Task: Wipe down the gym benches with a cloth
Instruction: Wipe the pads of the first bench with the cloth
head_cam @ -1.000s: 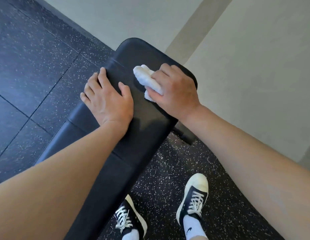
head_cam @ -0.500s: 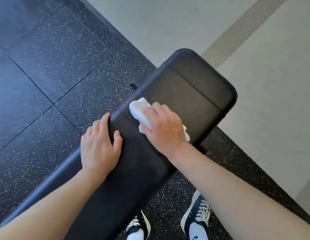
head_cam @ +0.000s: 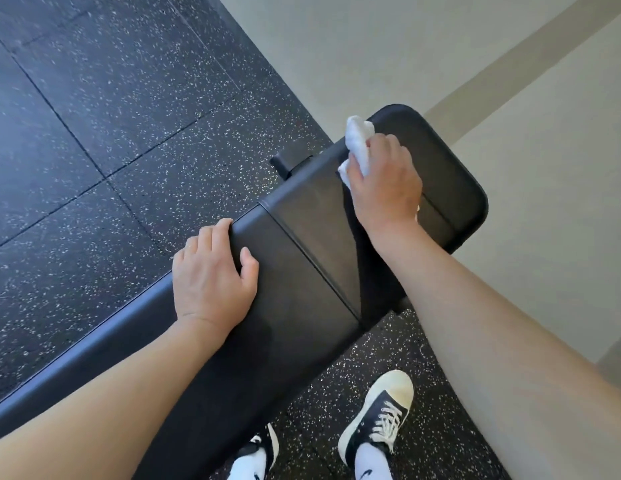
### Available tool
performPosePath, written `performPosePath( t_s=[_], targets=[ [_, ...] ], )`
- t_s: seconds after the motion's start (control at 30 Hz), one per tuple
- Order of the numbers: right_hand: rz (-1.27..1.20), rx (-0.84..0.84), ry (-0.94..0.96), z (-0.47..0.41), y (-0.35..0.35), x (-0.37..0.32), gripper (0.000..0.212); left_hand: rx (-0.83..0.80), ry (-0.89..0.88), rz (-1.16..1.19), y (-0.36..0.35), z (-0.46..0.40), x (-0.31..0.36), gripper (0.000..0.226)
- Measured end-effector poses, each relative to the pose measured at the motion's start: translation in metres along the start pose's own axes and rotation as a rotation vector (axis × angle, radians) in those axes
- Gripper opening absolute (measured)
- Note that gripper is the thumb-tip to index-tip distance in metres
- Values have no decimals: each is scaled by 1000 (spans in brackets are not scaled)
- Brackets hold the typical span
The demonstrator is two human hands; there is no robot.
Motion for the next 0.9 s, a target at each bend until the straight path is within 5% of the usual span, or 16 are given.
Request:
performPosePath(
  t_s=[0.23,0.37,0.47,0.6,0.9],
  targets=[
    [-167,-164,500,169,-10,-74,25,-151,-95,31,5,-5,-14,63],
    [-122,-130,747,161,-3,-59,18,-125,-124,-16,11,2,-34,61],
    [-35,-28,482,96,2,-38,21,-83,-81,-38,10,9,-34,58],
    [-122,-89,2,32,-6,-27,27,-85,-79,-22,10,8,-34,57],
    [-65,-177,391,169,-14,-111,27,-151,42,-27,16,30,-41,62]
  ],
)
Point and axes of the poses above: each hand's wrist, its own z-axis away from the middle knuckle, its own y-axis out of the back of the hand, x = y × z, the point moved 4 cm from there along -z, towards the middle knuckle, and after that the axes turned 3 degrees about -z, right-handed, at the moved point
